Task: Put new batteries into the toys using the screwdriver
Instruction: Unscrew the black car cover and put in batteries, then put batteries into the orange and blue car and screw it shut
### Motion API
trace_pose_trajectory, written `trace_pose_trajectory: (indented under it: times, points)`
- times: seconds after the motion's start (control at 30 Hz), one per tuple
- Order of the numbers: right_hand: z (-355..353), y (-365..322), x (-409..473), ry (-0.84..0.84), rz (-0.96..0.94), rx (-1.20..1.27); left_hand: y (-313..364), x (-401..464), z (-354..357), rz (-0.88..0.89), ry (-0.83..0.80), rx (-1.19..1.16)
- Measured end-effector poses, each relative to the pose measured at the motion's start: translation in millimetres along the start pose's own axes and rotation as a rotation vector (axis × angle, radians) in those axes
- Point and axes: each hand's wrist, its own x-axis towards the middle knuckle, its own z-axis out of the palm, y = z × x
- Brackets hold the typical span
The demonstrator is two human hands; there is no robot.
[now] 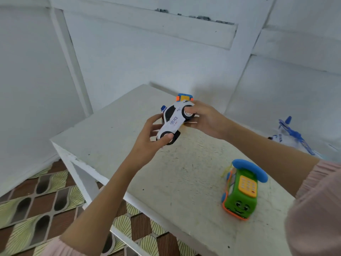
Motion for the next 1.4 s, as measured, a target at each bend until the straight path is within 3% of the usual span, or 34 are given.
trace_pose_trajectory:
  times: [0.1,0.27,0.5,0.7,0.87,1.07,1.4]
  points:
    - [10.6,10.1,14.3,-0.024,0.072,-0.160,-17.8,-2.5,-8.3,0.021,0.103,0.112]
    - [27.8,34.0,32.2,0.056,-0.005,-0.520,-51.0,-5.2,-18.4,0.074,0.240,0.456]
    - [36.6,60.7,51.3,0.038,0.024,-0.520,-66.1,-4.7,-16.3,0.076,0.284,0.665]
    - [37.7,66.3,62.6,0.093,-0.069,-0.795,-76.9,-0.3,-14.7,0.101,0.331,0.681]
    - [45.3,62.0,64.1,0.026,-0.205,-1.013,-83.2,-0.6,-16.3,0.093,0.309,0.698]
    - [44.8,55.9,64.8,0.010,-0.198,-1.009,-78.0,-1.4,-22.6,-0.055,0.240,0.578]
    - [34.8,47.9,69.1,-0.047,-0.151,-1.083,-69.9,7.9,-19.1,-0.023,0.301,0.649]
